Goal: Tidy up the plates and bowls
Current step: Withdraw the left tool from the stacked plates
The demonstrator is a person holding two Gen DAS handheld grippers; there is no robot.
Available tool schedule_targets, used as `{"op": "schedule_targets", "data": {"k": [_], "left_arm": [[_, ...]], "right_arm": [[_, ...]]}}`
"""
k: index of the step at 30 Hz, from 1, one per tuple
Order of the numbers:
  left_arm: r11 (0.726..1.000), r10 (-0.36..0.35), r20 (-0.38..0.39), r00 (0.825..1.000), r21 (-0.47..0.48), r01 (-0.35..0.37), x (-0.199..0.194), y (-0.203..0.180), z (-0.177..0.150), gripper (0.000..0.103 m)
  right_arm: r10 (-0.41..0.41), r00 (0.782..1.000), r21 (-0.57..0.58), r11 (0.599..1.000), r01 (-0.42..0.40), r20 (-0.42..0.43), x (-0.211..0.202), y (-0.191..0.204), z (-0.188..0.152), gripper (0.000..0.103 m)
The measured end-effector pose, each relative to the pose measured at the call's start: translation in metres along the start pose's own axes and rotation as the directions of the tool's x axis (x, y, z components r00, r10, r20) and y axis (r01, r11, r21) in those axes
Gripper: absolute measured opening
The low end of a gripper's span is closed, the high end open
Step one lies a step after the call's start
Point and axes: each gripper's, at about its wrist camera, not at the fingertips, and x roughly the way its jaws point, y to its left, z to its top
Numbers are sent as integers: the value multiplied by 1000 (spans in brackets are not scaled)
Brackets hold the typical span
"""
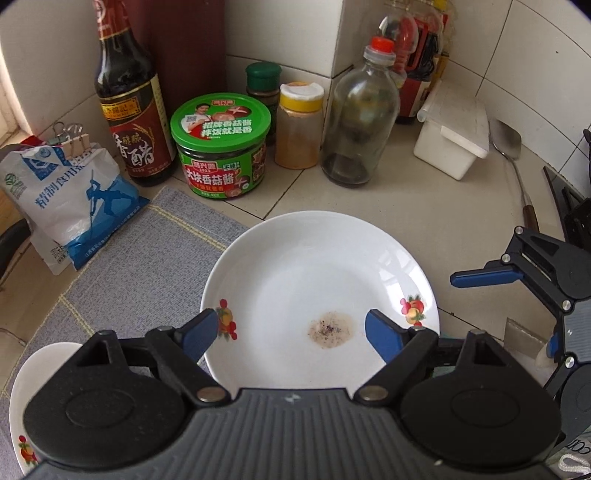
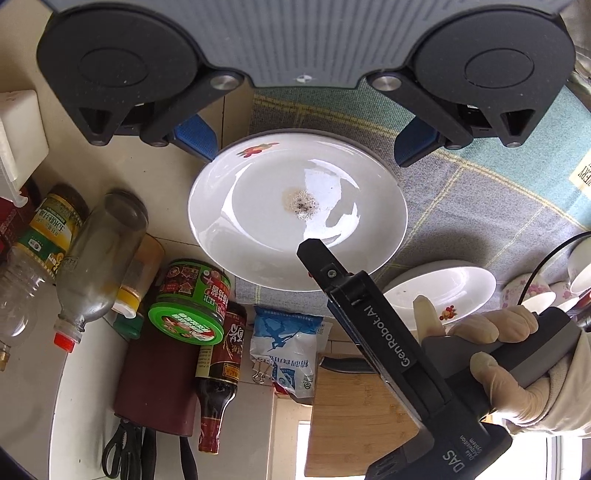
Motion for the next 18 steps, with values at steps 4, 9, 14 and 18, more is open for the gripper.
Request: {"op": "schedule_targets", "data": {"k": [4,9,14,18], "left_arm": [[994,85,76,994,-70,-79,-27,-3,-27,88],[959,230,88,969,-189,-211,-51,-1,-74,92],[893,335,19,942,-327,-311,-60,20,-122,92],[827,395,-22,918,-427,-366,-62,39,-156,92]], "right_arm": [[5,999,14,1000,-6,38,-5,3,1,103],[60,996,-28,998,-58,68,-7,12,4,103],[97,993,-67,993,-93,60,1,25,12,103],[115,992,-86,990,-110,57,7,41,21,103]]}}
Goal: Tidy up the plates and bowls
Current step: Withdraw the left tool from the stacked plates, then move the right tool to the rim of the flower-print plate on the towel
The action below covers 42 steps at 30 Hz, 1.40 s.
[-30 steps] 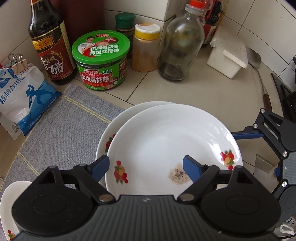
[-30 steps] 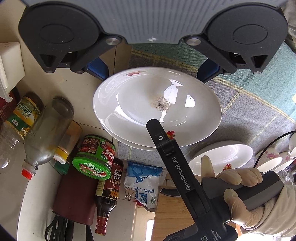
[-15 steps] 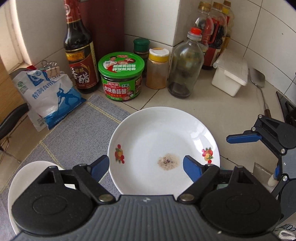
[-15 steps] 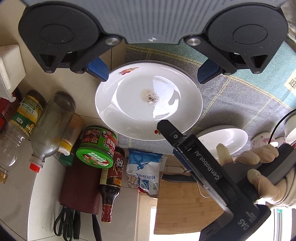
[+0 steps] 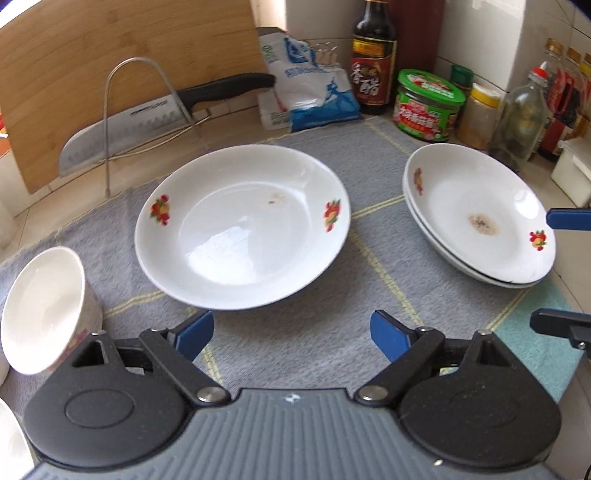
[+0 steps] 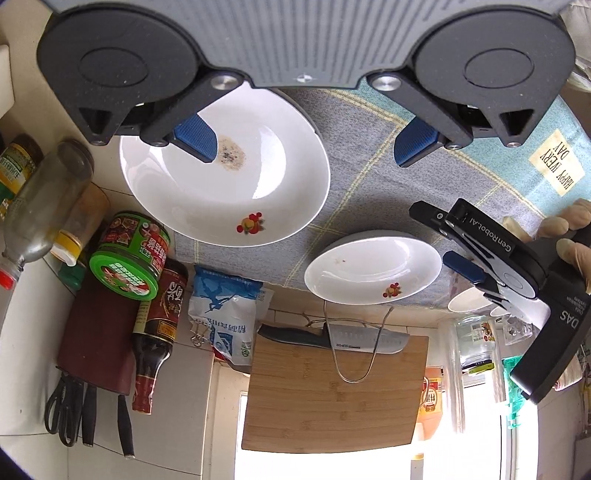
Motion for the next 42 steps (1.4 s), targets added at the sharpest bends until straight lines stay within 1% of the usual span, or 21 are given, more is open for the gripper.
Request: {"op": "schedule_targets", "data": {"k": [3,6,10,12,14,17,21,22,23,27,30,33,37,42], "left_arm": [[999,34,-1,999,-32,-34,6,12,-10,92],[998,39,-1,999,-43,-39,12,20,-15,92],[999,14,22,1000,-30,-13,18,23,-20,92],[1000,2,38,999,-10,-2,20,23,-19,92],[1000,-21,49,999,-1,21,23,24,-18,92],[999,-33,63,997,12,33,26,27,-15,93],[998,-60,65,996,41,57,31,29,-13,98],[997,-64,65,996,49,61,32,30,-13,101],[997,-67,64,996,50,64,34,30,-12,103],[998,-56,60,997,37,54,36,31,-9,103],[999,-44,56,997,20,43,38,31,-6,103],[1000,-31,67,997,-1,32,39,31,-6,103],[1000,-7,111,994,-26,10,38,28,-13,103],[999,8,145,989,-43,-2,38,26,-16,103]], "right_arm": [[-12,1000,-31,999,11,-10,3,16,8,103],[-27,999,-50,998,26,-18,3,29,15,103],[-41,998,-43,998,40,-39,7,41,22,103],[-59,997,-41,998,57,-48,10,47,25,103],[-58,997,-30,998,57,-54,13,53,29,103],[-74,995,-15,997,73,-60,17,61,35,103],[-108,992,4,994,109,-67,21,69,43,103],[-113,991,7,994,113,-67,22,70,44,103],[-115,991,9,993,116,-66,23,72,45,103],[-110,991,-14,994,109,-82,30,74,50,103],[-96,991,-50,995,91,-88,40,73,57,103],[-62,994,-83,995,55,-86,52,67,66,103],[-3,995,-131,991,-10,-100,73,56,79,103],[69,990,-179,980,-90,-121,98,42,94,103]]}}
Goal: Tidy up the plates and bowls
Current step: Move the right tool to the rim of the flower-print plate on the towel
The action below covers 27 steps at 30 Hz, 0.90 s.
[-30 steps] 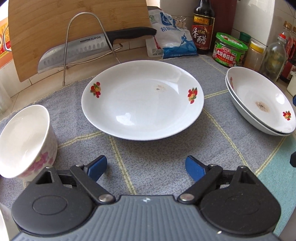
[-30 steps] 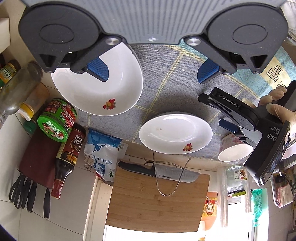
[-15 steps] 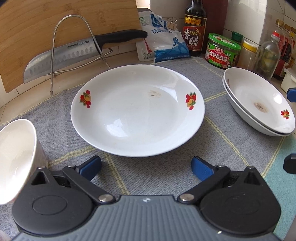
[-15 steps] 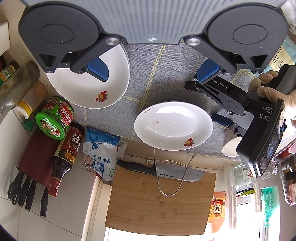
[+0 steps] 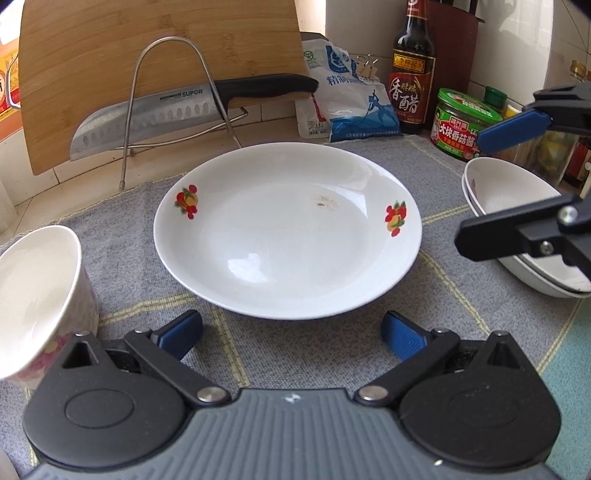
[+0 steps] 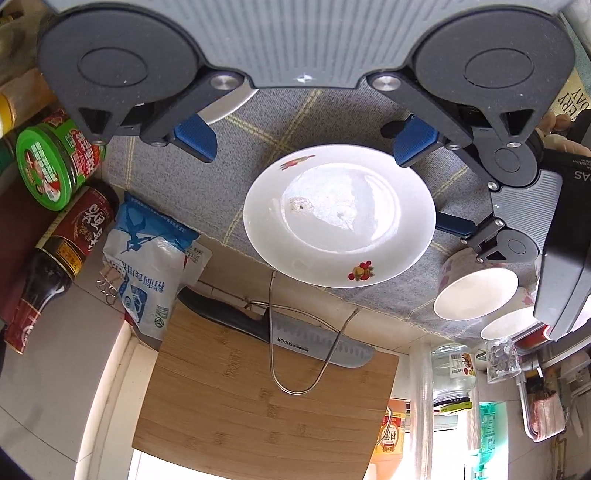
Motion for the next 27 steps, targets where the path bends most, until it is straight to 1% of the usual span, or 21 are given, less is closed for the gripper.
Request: {"op": "schedule_targets", "data": {"k": [2,5,12,17,23,25,27], "left_arm": [[1000,8,15,1000,-8,-8,0,-1,-2,103],[1000,20,-2,1000,-20,-20,3,0,2,103],[1000,2,6,1000,1,-2,11,4,7,103],[1000,8,26,1000,-4,-8,12,5,6,103],[1000,13,35,999,7,-13,12,3,6,103],[1000,10,34,999,6,-11,13,3,7,103],[1000,8,36,999,9,-8,12,3,6,103]], "right_arm": [[30,1000,-20,999,-30,-2,11,-9,7,103],[66,998,-45,997,-67,-17,26,-19,16,103],[145,988,-110,982,-151,-57,61,-32,37,103],[206,974,-146,965,-219,-96,90,-38,52,103],[258,955,-153,948,-279,-146,125,-46,67,103],[278,947,-151,941,-302,-162,135,-49,70,103],[310,934,-128,934,-335,-179,144,-53,73,103]]}}
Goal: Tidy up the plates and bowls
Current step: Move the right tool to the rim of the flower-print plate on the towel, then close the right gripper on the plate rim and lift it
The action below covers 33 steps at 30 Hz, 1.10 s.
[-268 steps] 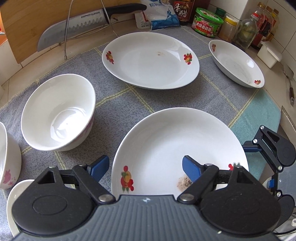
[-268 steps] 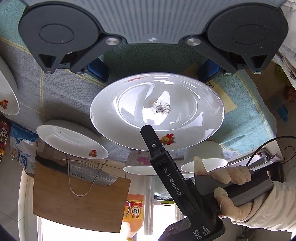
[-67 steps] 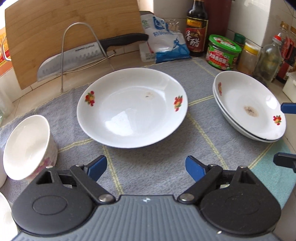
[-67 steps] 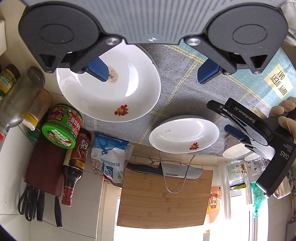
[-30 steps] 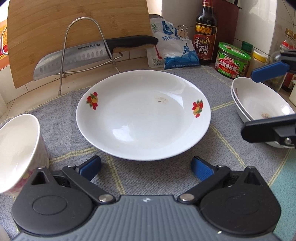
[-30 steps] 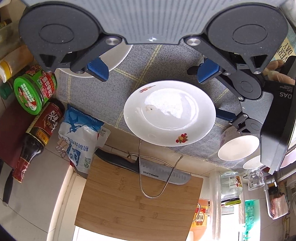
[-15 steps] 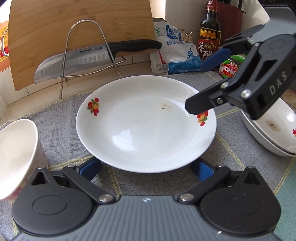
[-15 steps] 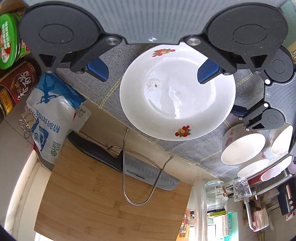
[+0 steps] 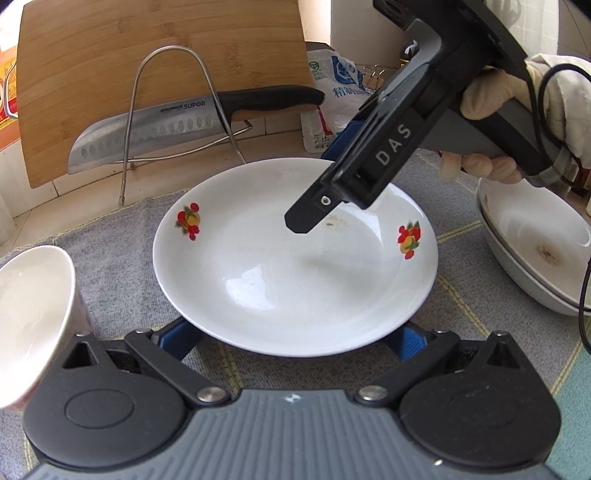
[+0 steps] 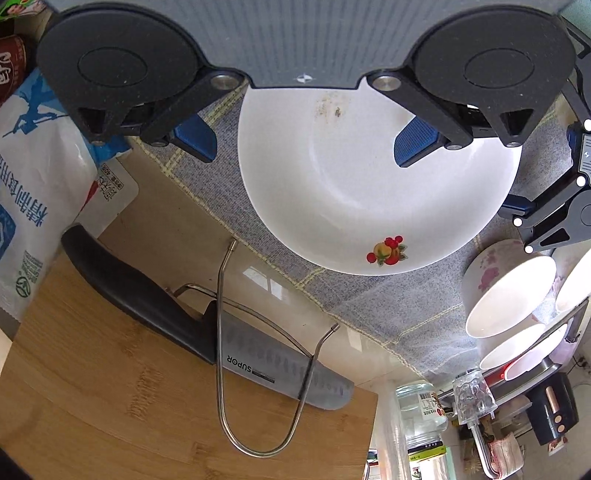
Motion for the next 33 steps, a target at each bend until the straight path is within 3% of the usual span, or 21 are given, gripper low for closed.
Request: {"op": "schedule_targets", "data": {"k": [5,9,16,33], "left_arm": [[1000,4,6,1000,20,-4,-3,-3,-2,103],[1000,-3,6,1000,18,3,-3,-2,-2,103],[1000,-4,4,1000,17,4,-2,-2,-1,103],[998,0,-25,1000,64,2,-2,-4,3,102]], "right_arm": [[75,997,34,997,-75,-2,8,-13,6,102],[129,992,48,991,-129,-8,9,-18,10,93],[186,982,54,981,-185,-21,11,-18,12,92],[199,979,78,977,-196,-37,7,-17,11,93]]}}
